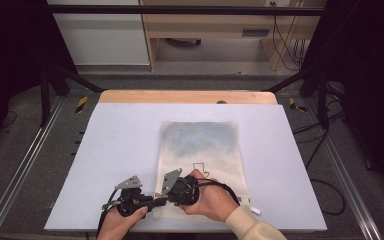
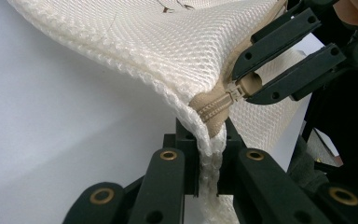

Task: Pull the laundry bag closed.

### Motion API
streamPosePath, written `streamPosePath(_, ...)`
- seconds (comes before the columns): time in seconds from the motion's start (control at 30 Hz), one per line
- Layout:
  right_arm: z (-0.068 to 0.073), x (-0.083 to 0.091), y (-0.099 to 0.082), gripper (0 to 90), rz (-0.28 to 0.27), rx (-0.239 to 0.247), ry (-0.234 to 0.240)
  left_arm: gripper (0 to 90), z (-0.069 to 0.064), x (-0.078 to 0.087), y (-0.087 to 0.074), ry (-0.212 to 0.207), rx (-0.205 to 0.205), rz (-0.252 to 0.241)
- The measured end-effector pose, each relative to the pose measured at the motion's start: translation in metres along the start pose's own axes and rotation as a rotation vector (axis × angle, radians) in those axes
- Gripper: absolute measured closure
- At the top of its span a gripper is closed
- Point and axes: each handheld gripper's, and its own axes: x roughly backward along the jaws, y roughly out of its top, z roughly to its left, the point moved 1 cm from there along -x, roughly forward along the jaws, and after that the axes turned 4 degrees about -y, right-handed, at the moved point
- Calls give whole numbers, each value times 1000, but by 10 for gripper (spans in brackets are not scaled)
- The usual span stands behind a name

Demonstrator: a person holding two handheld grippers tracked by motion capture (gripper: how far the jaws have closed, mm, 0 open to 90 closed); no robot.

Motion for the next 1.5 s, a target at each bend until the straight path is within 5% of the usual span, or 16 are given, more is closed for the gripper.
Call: streamPosePath(1.5,-5,10,-28,822,16,-33,-33,834,-1,3,1,-4,-4,-11)
